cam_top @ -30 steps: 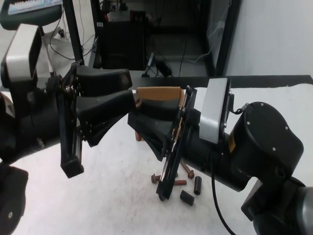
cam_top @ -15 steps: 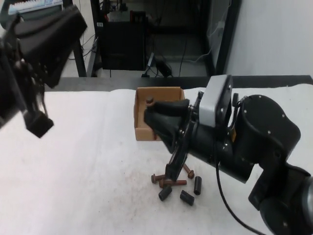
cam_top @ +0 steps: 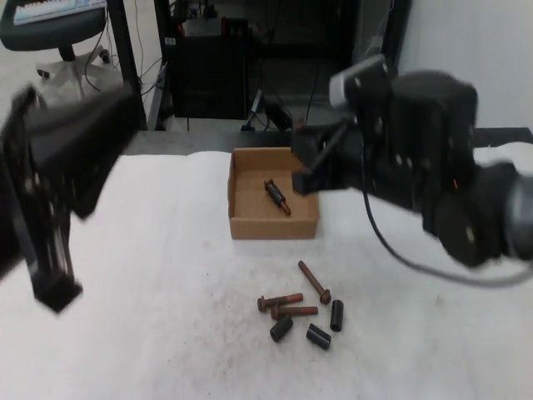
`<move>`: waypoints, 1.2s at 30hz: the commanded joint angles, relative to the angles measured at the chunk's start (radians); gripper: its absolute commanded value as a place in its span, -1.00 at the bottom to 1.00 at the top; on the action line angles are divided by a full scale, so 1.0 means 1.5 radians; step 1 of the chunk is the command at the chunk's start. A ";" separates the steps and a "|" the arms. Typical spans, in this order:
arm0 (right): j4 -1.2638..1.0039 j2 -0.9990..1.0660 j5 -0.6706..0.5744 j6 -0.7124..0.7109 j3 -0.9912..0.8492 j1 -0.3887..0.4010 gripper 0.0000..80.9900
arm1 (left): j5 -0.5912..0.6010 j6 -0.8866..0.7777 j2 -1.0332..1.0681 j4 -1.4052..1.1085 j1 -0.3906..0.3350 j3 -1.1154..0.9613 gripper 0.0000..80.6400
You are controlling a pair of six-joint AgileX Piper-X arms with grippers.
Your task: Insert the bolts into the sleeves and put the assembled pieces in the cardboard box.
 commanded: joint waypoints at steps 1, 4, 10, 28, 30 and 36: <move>0.067 0.050 0.012 -0.022 -0.083 -0.021 -0.98 | -0.017 0.000 -0.019 0.000 0.002 0.022 -0.99; 0.135 0.116 0.012 -0.022 -0.167 -0.033 -0.98 | -0.046 0.000 -0.044 0.014 0.002 0.060 -0.99; 0.251 0.244 0.009 -0.021 -0.298 -0.033 -0.98 | -0.048 -0.002 -0.060 0.035 0.002 0.083 -0.99; 0.267 0.375 0.017 0.058 -0.433 -0.031 -0.98 | -0.040 -0.002 -0.060 0.035 0.002 0.083 -0.99; 0.271 0.375 0.003 0.058 -0.433 -0.031 -0.98 | -0.040 -0.002 -0.060 0.035 0.002 0.083 -0.99; 0.273 0.375 -0.072 0.056 -0.433 -0.031 -0.48 | -0.011 -0.002 -0.060 0.035 0.002 0.083 -0.99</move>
